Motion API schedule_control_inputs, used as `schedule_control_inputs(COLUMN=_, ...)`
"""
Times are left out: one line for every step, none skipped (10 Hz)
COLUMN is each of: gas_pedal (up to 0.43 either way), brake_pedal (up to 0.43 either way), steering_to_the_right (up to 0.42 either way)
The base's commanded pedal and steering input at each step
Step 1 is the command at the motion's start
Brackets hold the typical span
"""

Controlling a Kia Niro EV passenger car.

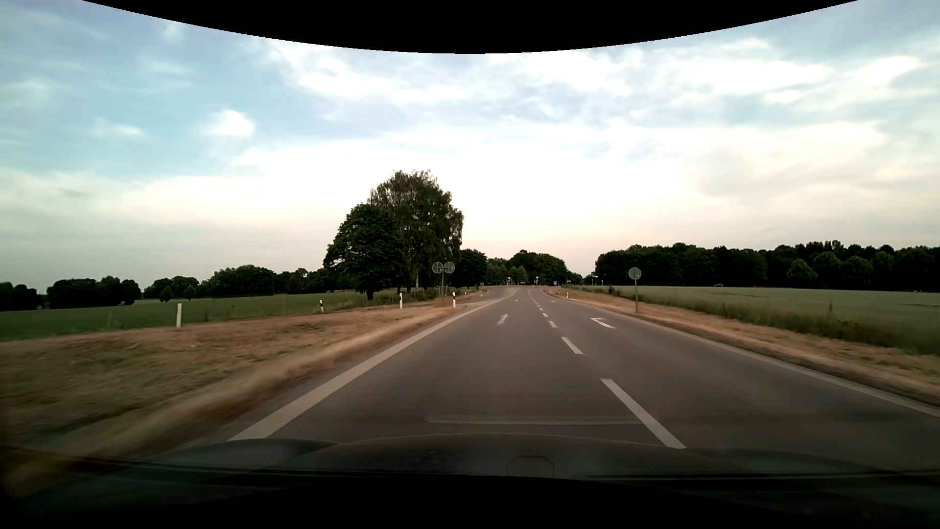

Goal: Follow the waypoints while adhering to traffic rules and regulations

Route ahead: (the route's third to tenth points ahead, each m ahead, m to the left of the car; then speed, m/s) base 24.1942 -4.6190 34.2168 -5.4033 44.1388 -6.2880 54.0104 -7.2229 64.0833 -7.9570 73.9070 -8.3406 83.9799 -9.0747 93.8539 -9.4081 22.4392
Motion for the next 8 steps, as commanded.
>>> schedule_control_inputs(gas_pedal=0.118, brake_pedal=0.006, steering_to_the_right=0.022)
schedule_control_inputs(gas_pedal=0.118, brake_pedal=0.006, steering_to_the_right=0.019)
schedule_control_inputs(gas_pedal=0.118, brake_pedal=0.006, steering_to_the_right=0.017)
schedule_control_inputs(gas_pedal=0.118, brake_pedal=0.006, steering_to_the_right=0.016)
schedule_control_inputs(gas_pedal=0.118, brake_pedal=0.006, steering_to_the_right=0.014)
schedule_control_inputs(gas_pedal=0.118, brake_pedal=0.006, steering_to_the_right=0.012)
schedule_control_inputs(gas_pedal=0.079, brake_pedal=0.006, steering_to_the_right=0.01)
schedule_control_inputs(gas_pedal=0.0, brake_pedal=0.006, steering_to_the_right=0.008)
